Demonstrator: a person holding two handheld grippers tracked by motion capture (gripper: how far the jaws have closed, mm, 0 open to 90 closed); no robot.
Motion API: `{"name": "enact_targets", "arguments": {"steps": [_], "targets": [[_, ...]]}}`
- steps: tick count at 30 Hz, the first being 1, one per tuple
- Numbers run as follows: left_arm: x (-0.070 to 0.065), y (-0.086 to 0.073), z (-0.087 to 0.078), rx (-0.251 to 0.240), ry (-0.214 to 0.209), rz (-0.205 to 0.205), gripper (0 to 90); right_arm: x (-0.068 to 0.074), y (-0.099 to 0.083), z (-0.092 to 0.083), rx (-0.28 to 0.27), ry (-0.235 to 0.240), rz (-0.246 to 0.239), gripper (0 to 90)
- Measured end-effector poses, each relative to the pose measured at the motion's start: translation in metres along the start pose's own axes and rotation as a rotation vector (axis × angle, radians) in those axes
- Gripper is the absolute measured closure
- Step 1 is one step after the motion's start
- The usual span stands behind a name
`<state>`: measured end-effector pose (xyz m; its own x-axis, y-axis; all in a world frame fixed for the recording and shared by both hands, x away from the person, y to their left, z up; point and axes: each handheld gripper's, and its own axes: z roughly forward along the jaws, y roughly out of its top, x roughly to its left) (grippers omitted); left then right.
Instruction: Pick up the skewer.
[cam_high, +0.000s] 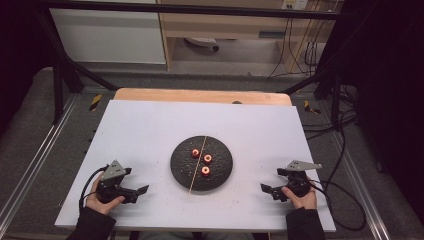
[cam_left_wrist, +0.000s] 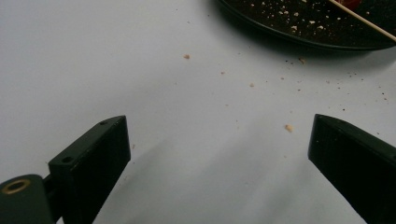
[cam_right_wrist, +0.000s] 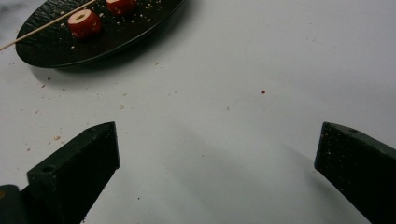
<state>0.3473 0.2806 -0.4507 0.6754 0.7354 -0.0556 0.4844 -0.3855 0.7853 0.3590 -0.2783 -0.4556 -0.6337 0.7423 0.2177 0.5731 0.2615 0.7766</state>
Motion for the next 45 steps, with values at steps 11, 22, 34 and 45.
{"name": "enact_targets", "arguments": {"steps": [11, 22, 34, 45], "targets": [[-0.003, 0.004, -0.001, -0.007, -0.010, -0.011, 5.3, 0.001, -0.001, 0.002, 0.007, -0.003, -0.005, 0.6], [-0.007, 0.012, -0.001, -0.002, -0.006, -0.024, 5.9, 0.001, -0.001, 0.003, 0.012, -0.011, -0.005, 0.5], [-0.020, 0.030, 0.004, 0.005, -0.001, -0.001, 10.7, 0.001, -0.001, 0.002, 0.013, -0.012, -0.004, 0.6], [-0.039, 0.055, 0.011, -0.011, -0.029, 0.010, 27.9, 0.000, -0.001, 0.003, 0.013, -0.009, -0.008, 0.7]]}}
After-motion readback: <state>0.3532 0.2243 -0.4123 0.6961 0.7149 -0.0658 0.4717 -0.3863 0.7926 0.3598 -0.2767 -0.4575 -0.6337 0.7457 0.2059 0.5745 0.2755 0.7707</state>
